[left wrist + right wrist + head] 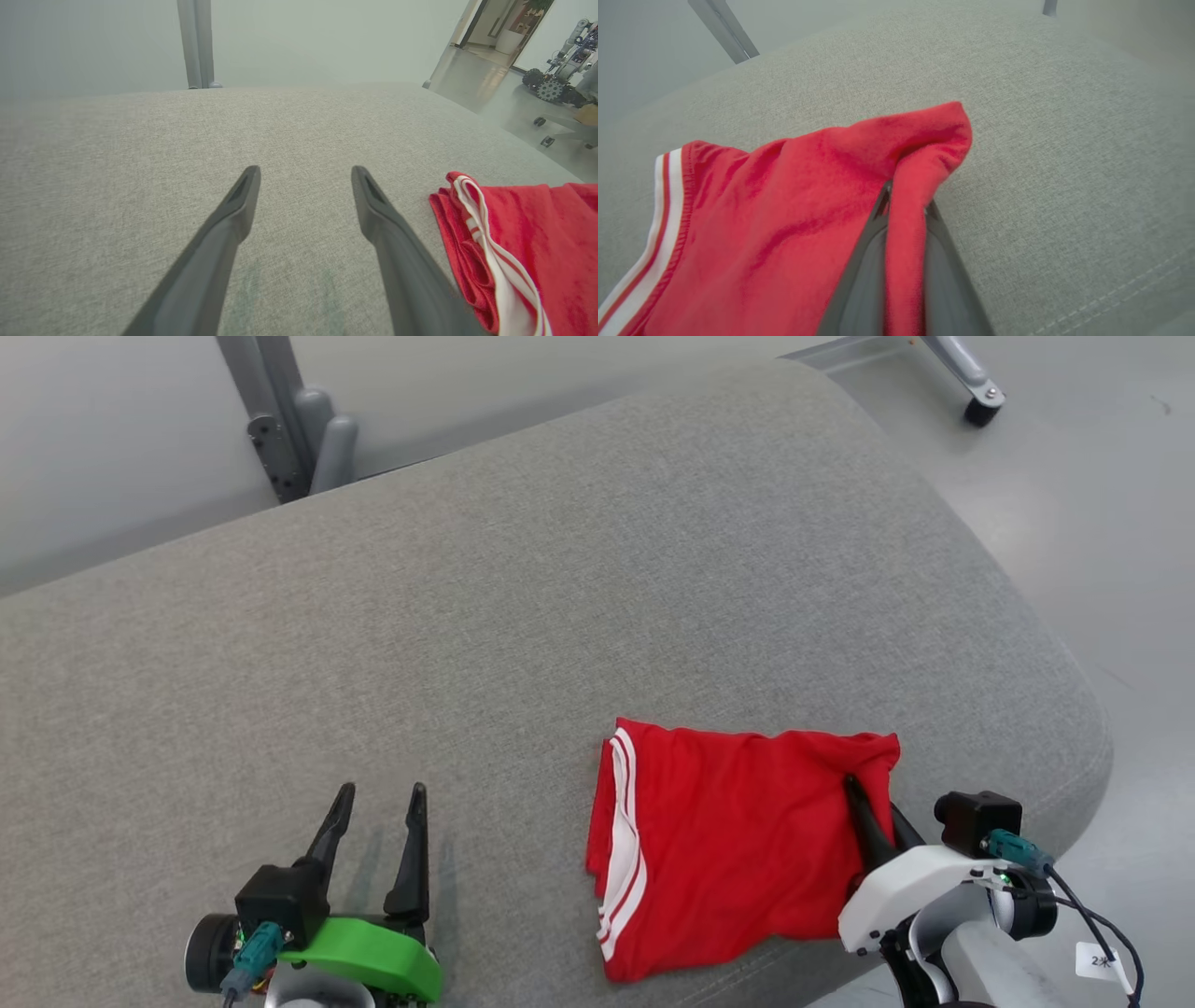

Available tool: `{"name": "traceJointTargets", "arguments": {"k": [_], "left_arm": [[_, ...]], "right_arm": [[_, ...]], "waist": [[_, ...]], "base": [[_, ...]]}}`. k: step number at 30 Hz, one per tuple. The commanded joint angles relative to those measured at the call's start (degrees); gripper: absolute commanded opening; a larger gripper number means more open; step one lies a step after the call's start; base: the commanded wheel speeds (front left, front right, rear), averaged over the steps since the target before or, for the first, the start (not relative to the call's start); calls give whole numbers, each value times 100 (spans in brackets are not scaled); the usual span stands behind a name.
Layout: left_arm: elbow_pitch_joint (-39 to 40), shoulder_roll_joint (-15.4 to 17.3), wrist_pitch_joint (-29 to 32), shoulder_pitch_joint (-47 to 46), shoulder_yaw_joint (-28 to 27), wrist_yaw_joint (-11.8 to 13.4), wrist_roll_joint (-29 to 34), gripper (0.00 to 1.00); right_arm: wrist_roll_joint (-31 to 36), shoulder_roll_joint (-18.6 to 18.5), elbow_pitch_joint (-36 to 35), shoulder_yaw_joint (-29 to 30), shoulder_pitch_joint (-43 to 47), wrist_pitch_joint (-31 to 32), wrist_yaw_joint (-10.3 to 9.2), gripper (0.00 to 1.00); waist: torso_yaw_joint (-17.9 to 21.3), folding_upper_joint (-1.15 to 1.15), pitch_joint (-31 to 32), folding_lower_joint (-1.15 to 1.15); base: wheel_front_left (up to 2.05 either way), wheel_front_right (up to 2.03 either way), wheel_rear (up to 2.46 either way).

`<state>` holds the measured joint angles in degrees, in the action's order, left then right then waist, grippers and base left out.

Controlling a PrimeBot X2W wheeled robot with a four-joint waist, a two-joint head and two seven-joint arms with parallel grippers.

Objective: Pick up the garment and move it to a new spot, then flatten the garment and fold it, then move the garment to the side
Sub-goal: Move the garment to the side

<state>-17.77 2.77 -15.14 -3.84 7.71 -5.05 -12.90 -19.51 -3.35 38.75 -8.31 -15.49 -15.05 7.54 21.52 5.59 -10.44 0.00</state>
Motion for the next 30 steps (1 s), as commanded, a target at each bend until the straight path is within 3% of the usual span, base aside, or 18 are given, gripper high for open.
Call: {"name": "traceJointTargets", "arguments": {"k": [1,9,15,17,21,23,30], "left_arm": [[-7,26,4,-58,9,-33,70,100],[23,25,4,-318,-68,-78,371,100],[175,34,4,-676,-170,-127,731,100],[284,34,4,-874,-176,-153,854,100],[418,39,4,-1046,-200,-179,958,100],[448,42,4,-1076,-208,-185,969,100],[600,77,4,-1136,-209,-198,1115,100]], "right_arm": [[-35,3,-36,-31,-34,-12,-12,0],[18,-88,-158,-67,-616,-13,-12,0],[291,-310,-63,335,-1583,-13,-12,0],[519,-512,107,689,-2127,-13,-12,0],[910,-833,531,1337,-2772,-13,-12,0],[1066,-949,628,1505,-2910,-13,-12,0],[2053,-1660,1184,3000,-3339,-13,-12,0]], "waist": [[149,-1,-179,0],[-514,-1,-744,0],[-1197,-1,-1479,0],[-1536,-1,-1828,0],[-1849,-1,-2146,0],[-1901,-1,-2200,0],[-2093,-1,-2299,0]], "base": [[0,0,0],[0,0,0],[0,0,0],[0,0,0],[0,0,0],[0,0,0],[0,0,0]]}}
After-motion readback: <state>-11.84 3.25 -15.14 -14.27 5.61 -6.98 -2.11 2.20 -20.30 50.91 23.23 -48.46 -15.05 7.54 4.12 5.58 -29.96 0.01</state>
